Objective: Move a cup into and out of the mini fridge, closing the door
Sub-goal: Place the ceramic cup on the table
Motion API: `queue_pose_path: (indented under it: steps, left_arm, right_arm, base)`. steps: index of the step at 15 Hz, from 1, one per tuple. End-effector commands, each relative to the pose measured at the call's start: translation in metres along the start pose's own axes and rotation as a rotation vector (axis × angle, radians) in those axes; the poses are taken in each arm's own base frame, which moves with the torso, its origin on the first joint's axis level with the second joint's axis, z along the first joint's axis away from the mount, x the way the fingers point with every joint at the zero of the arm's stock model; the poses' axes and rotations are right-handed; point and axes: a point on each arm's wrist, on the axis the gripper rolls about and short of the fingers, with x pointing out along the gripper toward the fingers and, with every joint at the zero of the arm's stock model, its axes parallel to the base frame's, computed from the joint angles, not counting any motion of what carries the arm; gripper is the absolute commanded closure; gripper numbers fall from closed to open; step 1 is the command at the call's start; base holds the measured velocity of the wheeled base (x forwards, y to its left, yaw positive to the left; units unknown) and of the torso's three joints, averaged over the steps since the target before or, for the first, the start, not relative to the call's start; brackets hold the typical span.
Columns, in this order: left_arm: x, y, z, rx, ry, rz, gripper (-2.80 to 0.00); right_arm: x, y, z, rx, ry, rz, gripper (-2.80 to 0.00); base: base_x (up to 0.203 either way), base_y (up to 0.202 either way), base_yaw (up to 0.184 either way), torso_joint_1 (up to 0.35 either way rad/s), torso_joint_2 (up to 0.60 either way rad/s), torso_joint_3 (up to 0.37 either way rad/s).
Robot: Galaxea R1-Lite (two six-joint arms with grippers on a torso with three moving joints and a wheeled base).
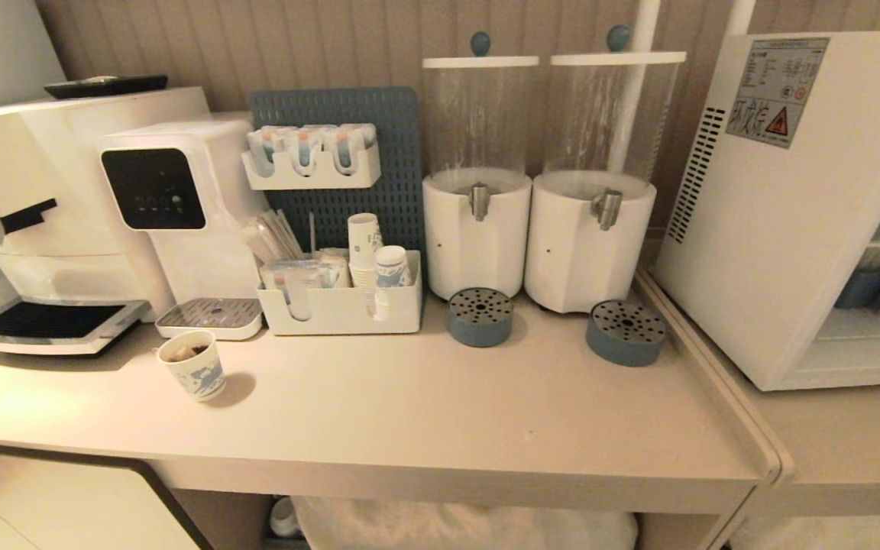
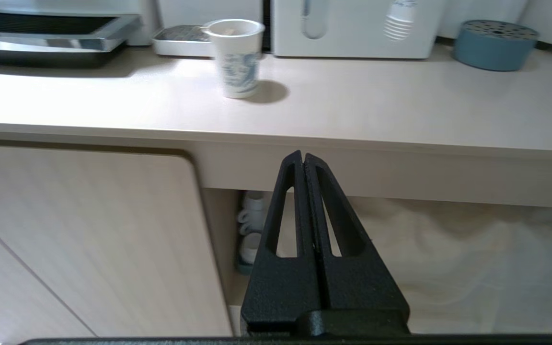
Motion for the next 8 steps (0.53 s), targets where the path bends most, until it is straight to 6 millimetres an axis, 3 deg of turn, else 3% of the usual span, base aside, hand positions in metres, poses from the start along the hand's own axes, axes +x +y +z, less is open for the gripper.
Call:
queue_pose_path:
  steps: [1,8]
  left_arm:
    - [0.0002,0.0000,-0.0001,-0.001,0.002,0.001,0.00]
    - [0.0002,0.0000,0.0001,-0.001,0.000,0.001,0.00]
  right_arm:
    - [0.0002,0.0000,0.0000,-0.001,0.002,0.002,0.00]
    - [0.0002,0.0000,0.0001,-0.001,0.001,0.002,0.00]
  base:
    - [0.000,0.200,0.009,0.002,0.01,0.004]
    - [0.000,0.194,0.013,0.002,0.00,0.002]
